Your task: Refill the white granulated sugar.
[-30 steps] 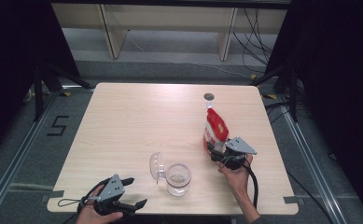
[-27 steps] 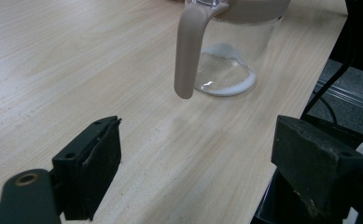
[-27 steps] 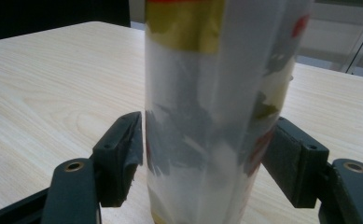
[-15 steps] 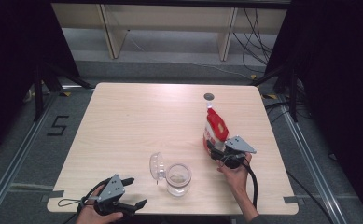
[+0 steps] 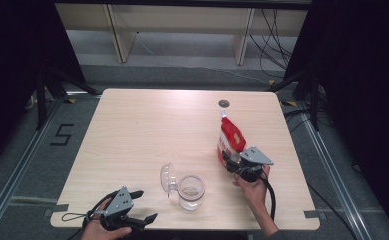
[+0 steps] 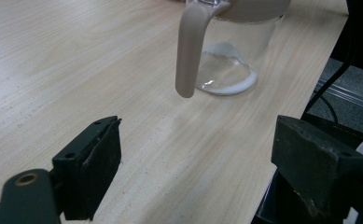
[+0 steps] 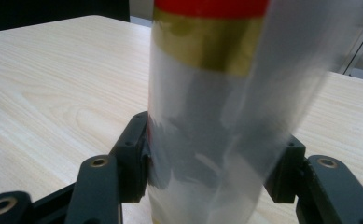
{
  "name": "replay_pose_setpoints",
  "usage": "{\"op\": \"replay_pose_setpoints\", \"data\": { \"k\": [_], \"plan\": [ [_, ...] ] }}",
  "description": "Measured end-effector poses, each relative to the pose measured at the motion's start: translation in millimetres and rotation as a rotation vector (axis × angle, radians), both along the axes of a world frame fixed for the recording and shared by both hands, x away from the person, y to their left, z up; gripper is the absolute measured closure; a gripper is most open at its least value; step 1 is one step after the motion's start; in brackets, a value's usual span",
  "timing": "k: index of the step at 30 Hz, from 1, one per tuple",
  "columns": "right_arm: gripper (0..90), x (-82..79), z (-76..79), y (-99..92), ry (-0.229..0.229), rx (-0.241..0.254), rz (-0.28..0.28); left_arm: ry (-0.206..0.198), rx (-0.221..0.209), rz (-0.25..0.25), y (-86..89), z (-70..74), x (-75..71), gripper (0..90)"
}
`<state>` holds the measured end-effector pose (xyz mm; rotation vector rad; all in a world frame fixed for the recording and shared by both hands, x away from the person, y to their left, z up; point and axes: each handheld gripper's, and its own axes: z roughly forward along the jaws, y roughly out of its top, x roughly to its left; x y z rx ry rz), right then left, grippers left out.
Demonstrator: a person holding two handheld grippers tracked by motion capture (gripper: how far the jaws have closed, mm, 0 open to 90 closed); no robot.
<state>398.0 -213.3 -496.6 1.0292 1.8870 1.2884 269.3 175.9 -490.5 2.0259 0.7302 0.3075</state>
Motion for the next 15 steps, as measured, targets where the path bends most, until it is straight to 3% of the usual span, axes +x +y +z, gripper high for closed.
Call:
{"op": "replay_pose_setpoints", "data": {
  "k": [3,6,9,13,14,15],
  "plan": [
    [45.6,-3.5,1.3,-1.6,0.005,-0.012,0.008,-0.011,0.002,-0.006,0.5,0.6,0.2,15.7],
    [45.7,-12.0,2.3,-1.2,0.049,0.015,0.01,-0.005,-0.005,0.0,0.4,0.8,-0.2,15.7],
    [45.7,-15.4,1.7,-5.4,0.009,-0.005,0.024,-0.006,-0.002,0.004,0.2,0.9,-0.7,15.7],
    [45.8,-28.9,2.7,-7.4,0.056,0.021,0.019,-0.007,0.007,-0.01,0.0,1.4,-0.2,15.7],
    [45.8,-29.4,3.0,-10.0,0.033,-0.002,0.031,-0.008,0.008,-0.011,0.0,1.4,-0.2,15.7],
    [45.8,-33.0,3.3,-9.0,0.06,0.013,0.025,-0.007,0.008,-0.01,-0.2,1.4,-0.3,15.7]
  ]
}}
